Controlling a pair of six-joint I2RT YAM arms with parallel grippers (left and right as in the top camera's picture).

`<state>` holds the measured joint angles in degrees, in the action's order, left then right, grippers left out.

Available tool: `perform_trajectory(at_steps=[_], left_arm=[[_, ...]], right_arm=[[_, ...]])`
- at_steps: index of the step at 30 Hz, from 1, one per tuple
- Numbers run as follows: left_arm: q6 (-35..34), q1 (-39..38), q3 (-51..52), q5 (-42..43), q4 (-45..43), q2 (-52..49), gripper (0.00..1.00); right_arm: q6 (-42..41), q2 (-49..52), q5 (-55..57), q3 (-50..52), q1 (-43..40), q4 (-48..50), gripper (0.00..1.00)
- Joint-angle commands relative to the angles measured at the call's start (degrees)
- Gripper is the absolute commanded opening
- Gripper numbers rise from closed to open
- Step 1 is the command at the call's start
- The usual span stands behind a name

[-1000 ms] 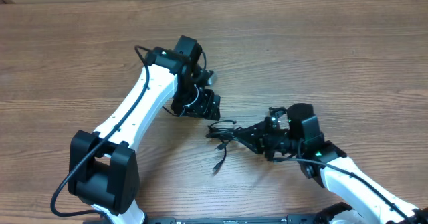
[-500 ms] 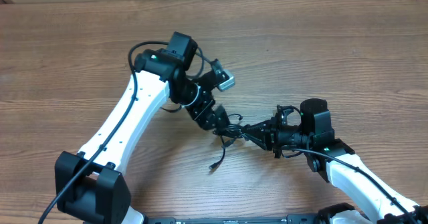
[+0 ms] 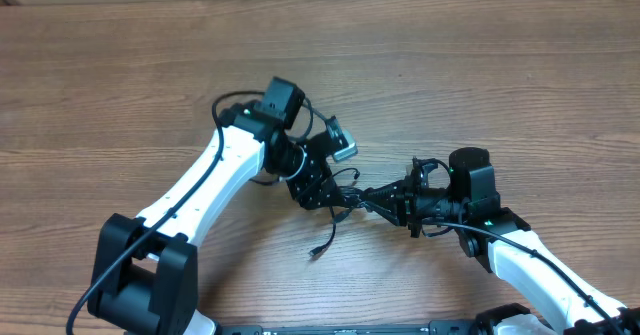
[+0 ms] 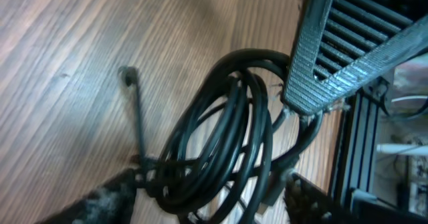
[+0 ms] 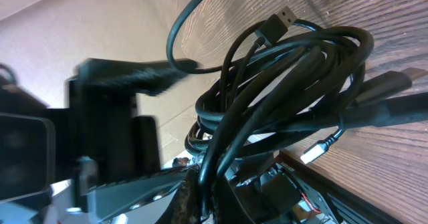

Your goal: Untangle cables

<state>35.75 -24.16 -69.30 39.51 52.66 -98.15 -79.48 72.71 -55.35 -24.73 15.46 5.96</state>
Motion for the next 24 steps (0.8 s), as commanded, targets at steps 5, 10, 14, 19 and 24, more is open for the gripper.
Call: perform_trajectory(at_steps=[5, 10, 14, 19, 24], left_arm=[[-0.3, -2.1, 5.4, 2.9, -5.1, 0.0, 0.04], [-10.7, 3.1, 2.2, 0.8, -6.5, 0.5, 0.04], [-15.5, 9.4, -2.1, 1.0, -4.1, 0.9, 0.04], [-16.3, 14.7, -3.9, 1.0, -1.6, 0.9, 0.04], [-16.8, 15.9, -3.8, 1.0, -0.4, 0.9, 0.04]], right_arm=[[4.0, 0.1, 0.9, -0.4, -0.2, 0.3, 0.04], [16.8, 0.1, 6.3, -0.4, -0.2, -8.2, 0.04], [22.7, 0.1, 17.1, -0.4, -1.8, -22.9, 0.04], [29.5, -0.2, 19.3, -0.6, -6.1, -30.6, 0.04], [36.8, -1.3, 16.2, -2.9, -10.2, -31.4, 0.04]])
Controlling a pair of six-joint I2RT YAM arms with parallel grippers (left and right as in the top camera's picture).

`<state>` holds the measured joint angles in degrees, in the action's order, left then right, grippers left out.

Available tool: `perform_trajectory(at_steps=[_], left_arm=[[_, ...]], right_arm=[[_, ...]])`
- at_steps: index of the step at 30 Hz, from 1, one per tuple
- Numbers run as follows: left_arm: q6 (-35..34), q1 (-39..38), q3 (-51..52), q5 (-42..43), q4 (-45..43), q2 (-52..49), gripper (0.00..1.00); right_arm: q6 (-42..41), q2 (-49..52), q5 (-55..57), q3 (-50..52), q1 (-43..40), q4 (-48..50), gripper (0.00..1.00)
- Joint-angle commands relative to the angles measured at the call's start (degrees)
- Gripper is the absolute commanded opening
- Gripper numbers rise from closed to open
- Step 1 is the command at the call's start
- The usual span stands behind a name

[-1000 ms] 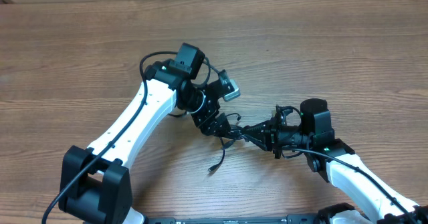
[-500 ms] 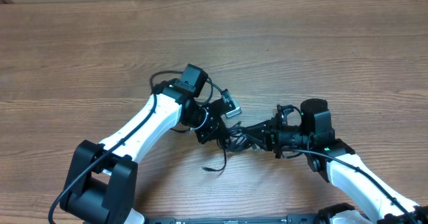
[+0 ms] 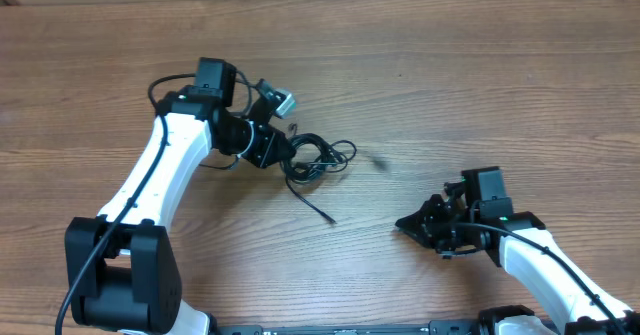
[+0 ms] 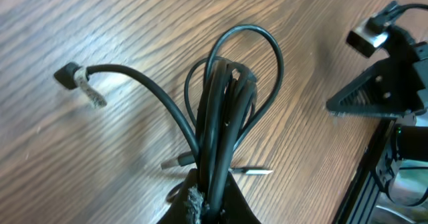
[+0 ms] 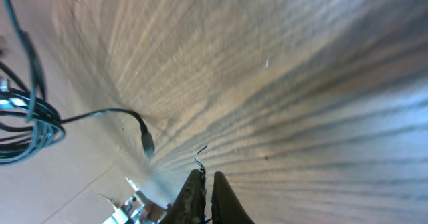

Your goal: Untangle cables

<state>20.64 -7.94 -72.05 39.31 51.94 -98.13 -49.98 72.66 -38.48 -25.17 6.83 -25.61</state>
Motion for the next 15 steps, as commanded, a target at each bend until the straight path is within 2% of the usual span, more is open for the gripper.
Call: perform_trajectory(at_steps=[1, 4, 6, 8, 10, 13, 15], left_arm=[[-2.1, -0.3, -1.1, 1.2, 0.3, 0.8, 0.04], [-3.1, -0.9, -1.1, 1.8, 0.2, 0.8, 0.04], [-3.1, -1.5, -1.1, 2.6, 0.2, 0.8, 0.04], [-3.1, -2.2, -1.1, 4.0, 0.3, 0.8, 0.04], [-4.9, -2.8, -1.1, 5.0, 0.0, 0.8, 0.04], [-6.1, -3.3, -1.1, 7.8, -0.2, 0.9, 0.04], [-6.1, -3.7, -1.1, 8.8, -0.3, 0.9, 0.04]], right_arm=[[8.2, -1.3, -1.4, -3.2, -1.8, 0.3, 0.08], [9.7, -1.3, -5.8, -5.6, -1.0, 5.0, 0.49], [8.7, -1.3, -8.9, -5.7, 0.4, 11.8, 0.67], [2.5, -1.2, -8.8, -5.7, 2.5, 18.0, 0.71], [-8.3, -1.0, -4.0, -5.7, 5.4, 20.1, 0.6], [-20.1, -0.2, 4.5, -5.7, 10.8, 20.0, 0.59], [-25.0, 0.8, 10.3, -5.7, 14.9, 20.3, 0.59]])
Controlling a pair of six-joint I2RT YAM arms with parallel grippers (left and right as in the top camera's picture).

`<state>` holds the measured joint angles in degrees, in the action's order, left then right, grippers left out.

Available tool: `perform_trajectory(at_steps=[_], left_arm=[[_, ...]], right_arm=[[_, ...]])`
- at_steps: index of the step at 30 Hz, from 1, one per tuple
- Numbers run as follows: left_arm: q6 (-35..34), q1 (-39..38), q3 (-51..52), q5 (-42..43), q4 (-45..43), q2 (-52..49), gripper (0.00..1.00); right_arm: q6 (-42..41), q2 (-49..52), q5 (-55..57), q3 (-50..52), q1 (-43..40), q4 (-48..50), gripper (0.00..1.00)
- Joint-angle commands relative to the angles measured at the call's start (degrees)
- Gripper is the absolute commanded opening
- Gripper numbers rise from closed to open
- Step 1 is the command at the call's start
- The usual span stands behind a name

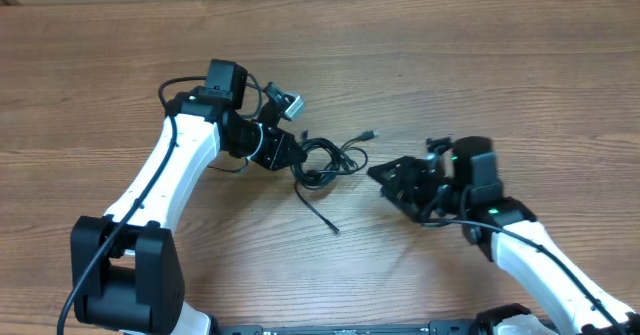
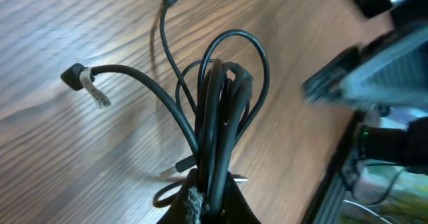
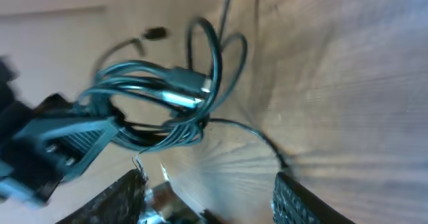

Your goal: Untangle cables

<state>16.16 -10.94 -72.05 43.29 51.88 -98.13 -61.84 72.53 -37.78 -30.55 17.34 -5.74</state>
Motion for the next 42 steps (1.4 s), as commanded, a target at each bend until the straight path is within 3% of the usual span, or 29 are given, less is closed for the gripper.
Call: perform_trajectory(at_steps=[1, 6, 9, 10, 15, 18, 21, 25, 29, 37, 38, 40, 41, 42], left_arm=[[-1.7, -0.9, -1.1, 4.8, -0.2, 0.9, 0.04], [-1.6, -2.3, -1.1, 5.3, -0.2, 0.9, 0.04], [-1.6, -3.3, -1.1, 6.7, -0.3, 0.9, 0.04], [-1.6, -3.5, -1.1, 7.5, -0.2, 0.9, 0.04], [-1.6, -3.7, -1.1, 12.1, -0.2, 0.9, 0.04], [-1.6, -3.6, -1.1, 13.9, 0.1, 0.9, 0.04], [-1.6, -2.5, -1.2, 13.9, 0.1, 0.9, 0.04], [-1.7, 2.4, -2.2, 13.9, 0.1, 1.5, 0.04], [-2.5, 9.6, -4.0, 15.5, -0.3, 2.0, 0.04], [-2.5, 12.8, -4.2, 18.7, 0.0, 2.0, 0.04], [-2.5, 12.4, -4.2, 18.7, 0.0, 2.0, 0.04], [-2.5, 11.3, -4.2, 18.7, -0.1, 2.0, 0.04], [-2.7, 10.6, -4.2, 18.7, -0.1, 2.0, 0.04], [-3.1, 10.0, -4.2, 18.6, -0.1, 2.0, 0.05]], right_arm=[[-14.8, 1.4, 11.9, -0.3, 5.9, 0.8, 0.59], [-17.9, 4.4, 19.0, -0.3, 10.0, 7.2, 0.59], [-21.1, 6.7, 20.8, -0.3, 10.3, 9.1, 0.51], [-22.2, 7.5, 21.5, -0.3, 10.3, 9.2, 0.47], [-23.5, 11.0, 24.9, -0.3, 10.3, 12.2, 0.04], [-22.4, 11.3, 24.1, -0.3, 10.3, 15.6, 0.04], [-14.2, 11.1, 22.1, -0.3, 10.2, 17.5, 0.04], [-0.3, 10.5, 18.8, -0.3, 7.3, 8.8, 0.04], [17.1, 8.4, 7.0, -0.3, 0.3, 0.2, 0.04], [27.6, 3.9, -0.3, -0.3, -13.0, -7.5, 0.04], [27.7, 3.9, -1.0, -0.3, -13.7, -7.4, 0.13], [28.2, 3.9, -2.8, -0.3, -14.1, -6.9, 0.52], [30.0, 3.9, -5.2, -0.3, -14.1, -5.7, 0.64], [31.8, 3.9, -8.1, -0.3, -13.8, -4.2, 0.69]])
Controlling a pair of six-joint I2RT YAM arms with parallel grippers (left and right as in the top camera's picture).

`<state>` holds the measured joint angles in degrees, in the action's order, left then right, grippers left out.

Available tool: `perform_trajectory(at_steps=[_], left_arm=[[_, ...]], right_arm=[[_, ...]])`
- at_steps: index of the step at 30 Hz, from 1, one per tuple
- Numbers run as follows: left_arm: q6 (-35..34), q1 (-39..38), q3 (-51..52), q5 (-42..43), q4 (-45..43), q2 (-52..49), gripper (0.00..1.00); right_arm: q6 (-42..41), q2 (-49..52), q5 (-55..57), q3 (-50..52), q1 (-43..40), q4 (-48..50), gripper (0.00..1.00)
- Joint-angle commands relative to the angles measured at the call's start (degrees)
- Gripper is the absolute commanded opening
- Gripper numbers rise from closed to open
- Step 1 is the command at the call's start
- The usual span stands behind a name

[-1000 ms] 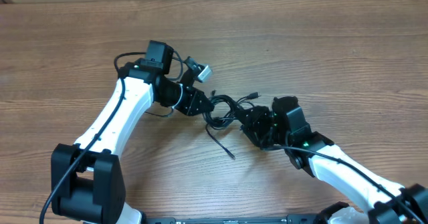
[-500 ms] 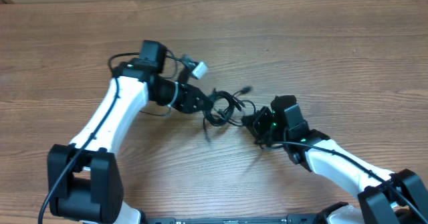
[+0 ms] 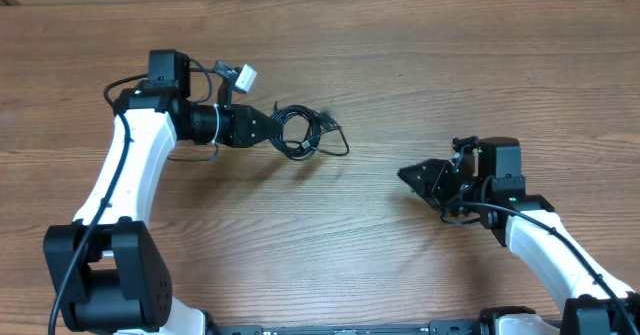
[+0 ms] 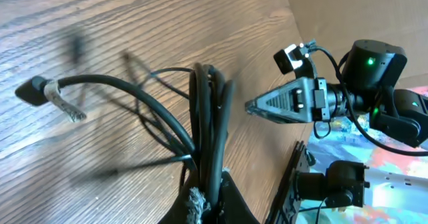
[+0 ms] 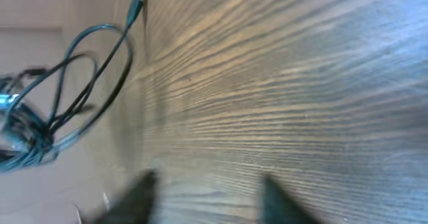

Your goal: Untangle cables

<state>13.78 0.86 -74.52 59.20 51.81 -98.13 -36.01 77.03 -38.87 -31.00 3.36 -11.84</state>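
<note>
A tangled bundle of black cables [image 3: 300, 133] hangs from my left gripper [image 3: 265, 127], which is shut on it over the table's left half. In the left wrist view the coil [image 4: 208, 117] rises from the closed fingers [image 4: 195, 200], and one loose end with a pale tag [image 4: 40, 90] sticks out to the left. My right gripper [image 3: 412, 175] is well to the right of the bundle, pointing at it, open and empty. Its blurred fingers [image 5: 137, 190] stand apart in the right wrist view, with the cables [image 5: 60, 110] far off at the left.
The wooden table [image 3: 420, 65] carries nothing else that shows. The right arm's body [image 3: 520, 225] fills the lower right and the left arm [image 3: 120, 175] crosses the left side. A black frame edge [image 3: 350, 329] runs along the front.
My left gripper has carried the bundle left and farther back. My right gripper, then open close beside the bundle, now sits well off to the right, still open and empty.
At first both grippers met at the bundle mid-table. Then the left held it off to the left while the right sat shut and empty at the right. The right then stood open close to the bundle. Now the two are apart, bundle still in the left.
</note>
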Motion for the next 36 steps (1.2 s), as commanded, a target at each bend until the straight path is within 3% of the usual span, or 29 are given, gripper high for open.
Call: perform_trajectory(at_steps=[1, 5, 8, 11, 14, 16, 21, 25, 27, 29, 31, 32, 35, 36], left_arm=[[-1.1, -2.6, -1.7, 2.7, 0.0, 2.0, 0.04], [-2.9, -5.4, -1.7, 2.8, 0.0, 2.0, 0.04], [-4.0, -6.8, -1.7, 3.3, 0.1, 2.0, 0.04], [-4.0, -7.6, -1.7, 3.7, 0.2, 2.0, 0.04], [-4.9, -8.9, -1.7, 3.4, 0.0, 2.0, 0.04], [-5.5, -10.0, -1.7, 1.5, -0.6, 2.0, 0.04], [-14.5, -14.0, -1.7, -14.8, -4.3, 2.0, 0.04], [-15.9, -17.6, -1.7, -16.0, -8.0, 2.6, 0.04], [-17.2, -18.2, -1.8, -16.0, -9.0, 3.0, 0.04], [-18.9, -18.3, -1.8, -15.6, -9.9, 3.9, 0.04], [-19.8, -18.1, -1.8, -15.0, -9.8, 5.3, 0.04], [-19.8, -17.9, -1.8, -14.5, -9.7, 5.9, 0.04], [-19.8, -17.1, -1.8, -12.5, -10.1, 8.3, 0.04], [-19.8, -16.8, -1.8, -11.8, -10.2, 9.1, 0.04]], right_arm=[[7.9, -0.6, -9.9, 0.2, 0.6, 3.5, 0.76], [14.3, -0.6, -14.6, 0.2, 3.6, 11.6, 0.88], [12.6, -0.6, -13.3, 0.2, 5.9, 18.1, 0.91], [3.2, -0.5, -12.9, 0.2, 7.9, 25.6, 0.91], [-21.3, -0.5, -7.4, 0.2, 10.5, 27.1, 0.93], [-31.5, -0.5, -7.4, 0.2, 12.5, 27.3, 1.0], [-40.1, -0.5, -3.5, 0.2, 17.6, 27.2, 1.0], [-45.9, -0.4, 7.9, 0.2, 19.4, 16.0, 1.0], [-46.5, -0.1, 11.5, 0.2, 19.4, 11.8, 0.93], [-46.2, 0.6, 13.8, 0.2, 19.4, 9.4, 0.78], [-43.7, 1.6, 16.0, 0.2, 19.4, 9.0, 0.51], [-42.1, 2.0, 17.0, 0.2, 19.4, 9.2, 0.43], [-28.5, 3.3, 18.0, 0.2, 19.4, 12.7, 0.04], [-22.4, 3.5, 17.8, 0.2, 19.5, 13.0, 0.04]])
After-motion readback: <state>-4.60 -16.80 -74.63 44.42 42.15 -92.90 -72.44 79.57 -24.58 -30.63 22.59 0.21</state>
